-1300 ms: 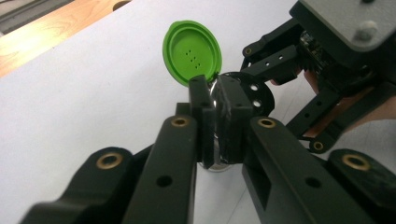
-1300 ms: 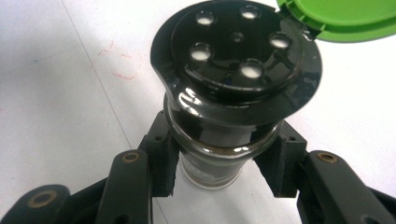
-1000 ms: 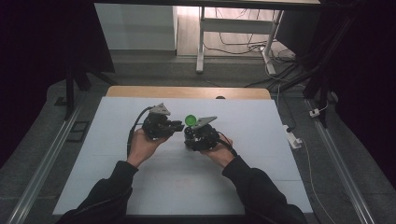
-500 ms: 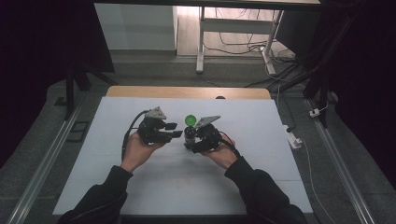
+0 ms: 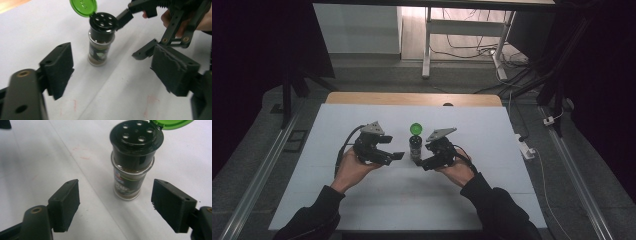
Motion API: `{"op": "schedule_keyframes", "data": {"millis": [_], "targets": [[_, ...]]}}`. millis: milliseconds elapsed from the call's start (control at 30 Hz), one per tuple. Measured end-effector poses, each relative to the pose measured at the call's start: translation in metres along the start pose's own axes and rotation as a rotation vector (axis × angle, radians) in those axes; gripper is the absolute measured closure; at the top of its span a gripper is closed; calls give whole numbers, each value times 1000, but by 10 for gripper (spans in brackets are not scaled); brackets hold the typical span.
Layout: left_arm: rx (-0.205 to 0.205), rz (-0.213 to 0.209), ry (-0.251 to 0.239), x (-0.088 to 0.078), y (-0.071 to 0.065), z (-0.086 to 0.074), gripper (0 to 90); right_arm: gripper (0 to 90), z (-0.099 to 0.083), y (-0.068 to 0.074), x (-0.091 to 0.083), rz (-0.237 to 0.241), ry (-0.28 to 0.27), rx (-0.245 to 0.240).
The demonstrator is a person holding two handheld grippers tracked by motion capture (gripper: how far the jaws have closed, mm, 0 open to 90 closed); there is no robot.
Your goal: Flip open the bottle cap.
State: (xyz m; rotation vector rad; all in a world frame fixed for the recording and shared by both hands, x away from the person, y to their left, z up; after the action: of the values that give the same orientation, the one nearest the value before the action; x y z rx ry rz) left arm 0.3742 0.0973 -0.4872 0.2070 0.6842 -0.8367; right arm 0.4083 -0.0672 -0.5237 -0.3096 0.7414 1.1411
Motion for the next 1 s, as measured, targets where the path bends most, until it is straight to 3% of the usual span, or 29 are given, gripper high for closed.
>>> {"op": "schedule_keyframes", "data": {"millis": [200, 500, 833, 1000], "targets": [[12, 13, 28, -6, -7, -11, 112, 163, -2, 8, -6, 17, -3, 11], [-37, 4, 10, -26, -10, -26, 71, 45, -10, 22, -17, 34, 12, 28], [-64, 28, -2, -50, -15, -49, 13, 0, -17, 31, -44, 39, -32, 45], [-79, 48, -11, -68, -16, -64, 9, 0, -28, 35, -61, 45, -26, 54]]}}
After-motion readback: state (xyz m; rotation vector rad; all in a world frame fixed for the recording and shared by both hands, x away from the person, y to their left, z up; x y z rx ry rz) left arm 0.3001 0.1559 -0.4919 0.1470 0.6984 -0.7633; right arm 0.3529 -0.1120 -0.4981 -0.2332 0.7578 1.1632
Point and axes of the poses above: each handheld gripper's, and its own axes: x roughly forward along the jaws, z roughly out of its top, y roughly to its left, the point moved 7 cm from there along x, roughly forward along the jaws, and after that the axes turned 7 degrees about z, right-handed, at the moved point
